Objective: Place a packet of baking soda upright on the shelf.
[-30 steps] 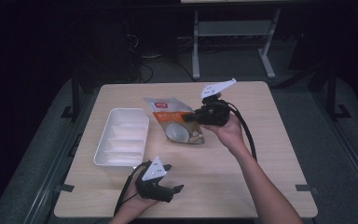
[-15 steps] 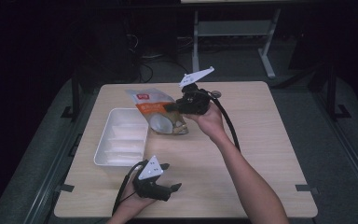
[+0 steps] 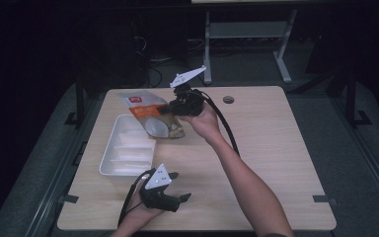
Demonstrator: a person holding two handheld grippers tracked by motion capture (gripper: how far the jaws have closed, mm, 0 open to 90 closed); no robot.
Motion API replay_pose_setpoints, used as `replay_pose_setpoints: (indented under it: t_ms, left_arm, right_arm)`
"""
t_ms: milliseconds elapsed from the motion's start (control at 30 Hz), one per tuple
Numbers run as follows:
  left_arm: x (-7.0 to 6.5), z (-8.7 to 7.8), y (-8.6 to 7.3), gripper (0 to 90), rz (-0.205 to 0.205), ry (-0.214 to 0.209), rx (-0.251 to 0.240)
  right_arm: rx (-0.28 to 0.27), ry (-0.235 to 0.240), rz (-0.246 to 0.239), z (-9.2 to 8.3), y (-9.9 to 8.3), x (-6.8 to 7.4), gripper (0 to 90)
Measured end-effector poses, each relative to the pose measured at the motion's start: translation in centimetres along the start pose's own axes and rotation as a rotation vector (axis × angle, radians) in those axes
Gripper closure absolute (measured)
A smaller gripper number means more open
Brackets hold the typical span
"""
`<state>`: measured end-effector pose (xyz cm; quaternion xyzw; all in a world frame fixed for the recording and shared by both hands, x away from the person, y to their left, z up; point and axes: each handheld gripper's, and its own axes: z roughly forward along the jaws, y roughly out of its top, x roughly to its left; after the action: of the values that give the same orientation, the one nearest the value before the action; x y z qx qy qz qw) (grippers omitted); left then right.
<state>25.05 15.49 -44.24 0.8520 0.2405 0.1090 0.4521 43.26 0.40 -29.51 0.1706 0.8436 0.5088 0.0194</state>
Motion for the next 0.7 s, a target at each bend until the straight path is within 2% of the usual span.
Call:
replay_pose_setpoints:
  t_ms: [100, 267, 500, 533, 700]
  left_arm:
    - [0.1, -0.1, 0.0, 20.2, -0.004, 0.000, -0.006]
    - [0.2, -0.2, 0.0, 20.3, -0.004, -0.002, -0.013]
    - [0.2, -0.1, 0.0, 20.5, -0.009, 0.005, -0.009]
    - [0.2, -0.1, 0.0, 20.5, -0.008, 0.005, -0.009]
    - [0.2, -0.1, 0.0, 20.5, -0.004, 0.005, 0.001]
  right_arm:
    - [-0.002, 0.006, -0.003, 0.6, 0.4, 0.1, 89.8]
    - [-0.018, 0.029, -0.015, 2.7, 1.4, 0.5, 89.7]
    - [-0.027, 0.053, -0.011, 4.9, 1.6, 0.6, 89.8]
    - [-0.031, 0.054, -0.015, 5.6, 1.7, 0.6, 89.7]
    - [-0.043, 0.067, 0.002, 7.0, 1.6, 0.5, 89.7]
